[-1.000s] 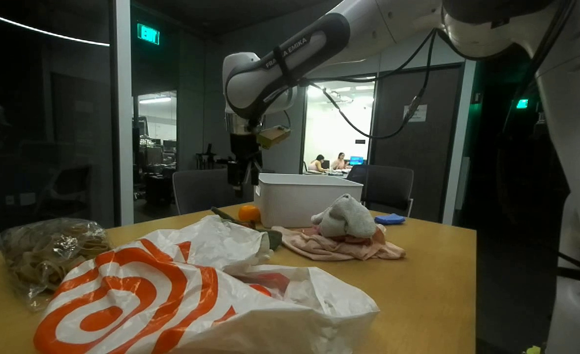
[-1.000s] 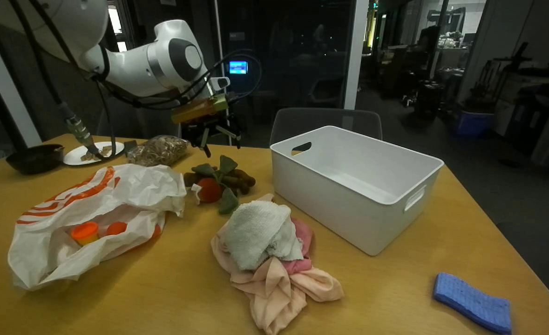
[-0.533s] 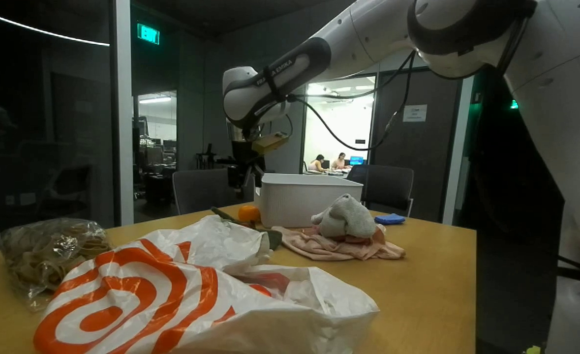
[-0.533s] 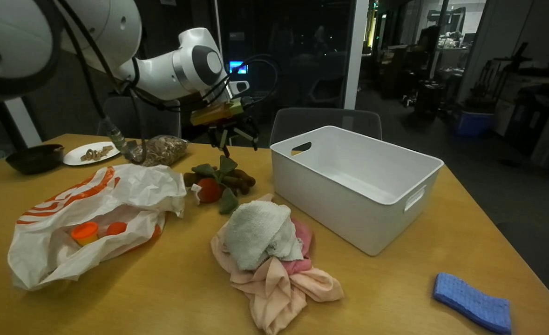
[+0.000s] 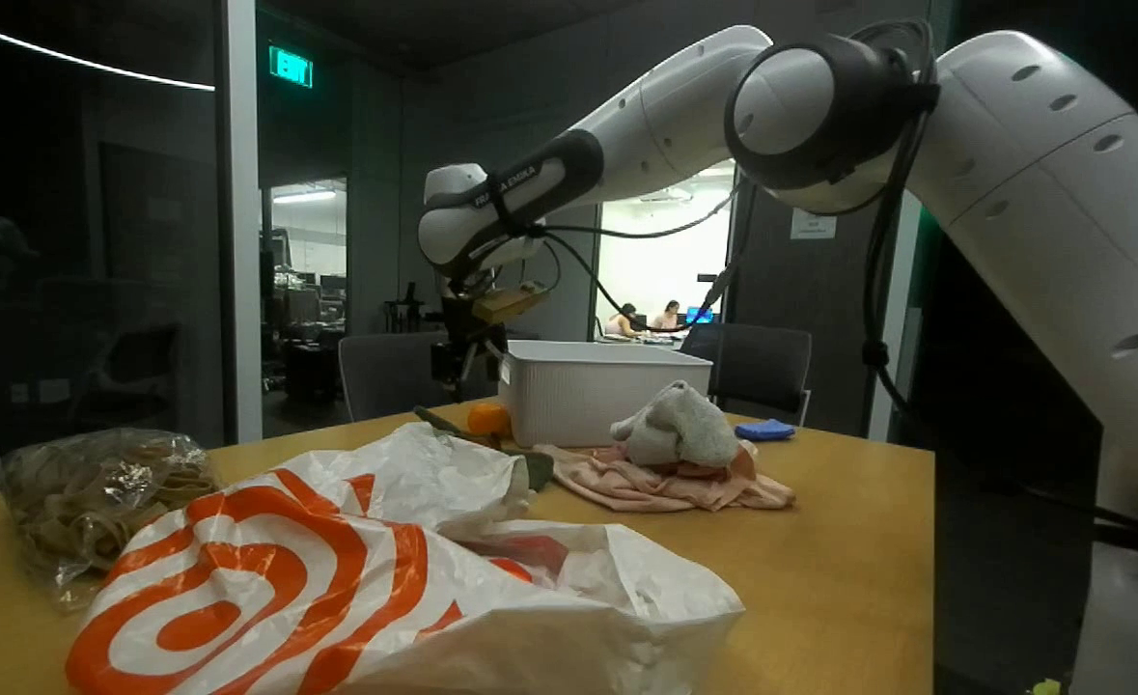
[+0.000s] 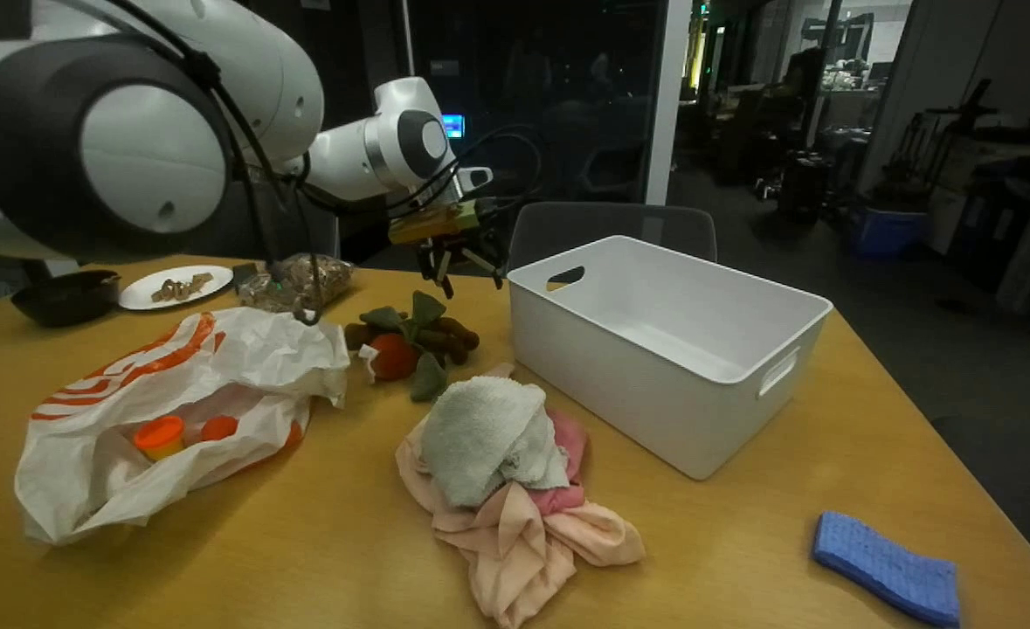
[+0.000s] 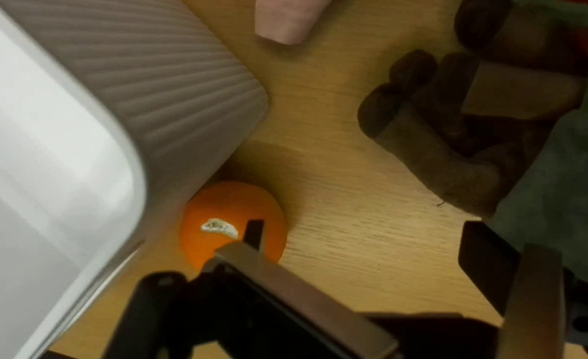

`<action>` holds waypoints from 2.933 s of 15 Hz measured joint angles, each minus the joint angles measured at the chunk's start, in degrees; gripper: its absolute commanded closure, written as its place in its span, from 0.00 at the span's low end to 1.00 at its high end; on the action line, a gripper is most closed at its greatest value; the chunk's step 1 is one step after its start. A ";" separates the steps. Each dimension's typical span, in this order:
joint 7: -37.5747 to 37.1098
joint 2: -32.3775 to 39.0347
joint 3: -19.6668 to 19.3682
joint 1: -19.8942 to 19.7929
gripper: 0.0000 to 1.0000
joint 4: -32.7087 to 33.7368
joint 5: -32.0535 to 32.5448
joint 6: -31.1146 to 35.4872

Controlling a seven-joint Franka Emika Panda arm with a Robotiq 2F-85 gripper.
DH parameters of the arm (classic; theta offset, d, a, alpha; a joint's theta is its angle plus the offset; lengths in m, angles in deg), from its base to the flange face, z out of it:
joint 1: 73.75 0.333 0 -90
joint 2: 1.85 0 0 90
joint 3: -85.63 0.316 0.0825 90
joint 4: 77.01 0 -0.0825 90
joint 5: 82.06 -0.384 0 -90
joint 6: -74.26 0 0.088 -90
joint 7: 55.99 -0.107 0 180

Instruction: Put the orange bottle and two of the plush toys into the carrier bag

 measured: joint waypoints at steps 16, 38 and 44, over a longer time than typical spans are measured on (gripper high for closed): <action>-2.07 16.44 -3.83 -3.10 0.00 21.75 -3.52 -3.06; 1.00 15.10 -0.02 -2.77 0.44 31.63 -5.45 -20.48; 9.38 3.98 2.22 0.55 0.44 28.98 -3.68 -28.35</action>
